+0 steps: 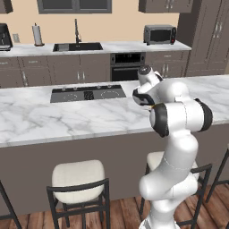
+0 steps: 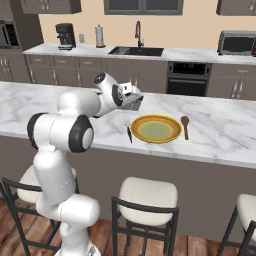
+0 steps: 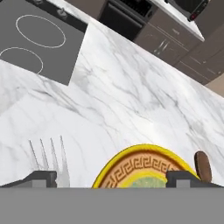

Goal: Take the fork and place it on the left side of the plate. Then take the spoon and place it on the right side of the plate. Make sure they're directly next to the plate.

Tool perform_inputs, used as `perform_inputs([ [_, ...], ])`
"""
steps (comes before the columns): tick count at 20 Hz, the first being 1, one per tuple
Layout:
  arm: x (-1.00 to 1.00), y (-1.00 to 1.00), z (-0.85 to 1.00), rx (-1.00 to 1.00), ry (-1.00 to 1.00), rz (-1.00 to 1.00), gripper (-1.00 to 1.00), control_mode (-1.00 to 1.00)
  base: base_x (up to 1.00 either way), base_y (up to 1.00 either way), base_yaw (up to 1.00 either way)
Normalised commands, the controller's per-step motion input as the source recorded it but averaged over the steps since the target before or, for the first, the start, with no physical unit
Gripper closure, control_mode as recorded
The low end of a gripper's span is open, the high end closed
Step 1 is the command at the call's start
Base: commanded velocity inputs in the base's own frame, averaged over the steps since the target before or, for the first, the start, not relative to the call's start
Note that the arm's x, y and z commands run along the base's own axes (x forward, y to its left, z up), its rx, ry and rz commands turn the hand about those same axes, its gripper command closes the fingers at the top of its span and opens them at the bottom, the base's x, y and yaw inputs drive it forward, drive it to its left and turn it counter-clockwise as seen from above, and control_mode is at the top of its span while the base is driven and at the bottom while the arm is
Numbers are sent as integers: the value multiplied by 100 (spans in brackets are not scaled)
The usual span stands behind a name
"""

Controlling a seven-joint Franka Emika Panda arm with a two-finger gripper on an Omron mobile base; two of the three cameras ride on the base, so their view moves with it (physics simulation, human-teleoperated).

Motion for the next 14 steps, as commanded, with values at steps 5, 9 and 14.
perform_inputs([
  [5, -39, 0, 10, 3, -10, 0, -100, -100, 0, 0, 0],
  [9, -100, 1, 33, 20, 5, 0, -100, -100, 0, 0, 0],
  [14, -100, 9, 17, 23, 15, 1, -100, -100, 0, 0, 0],
])
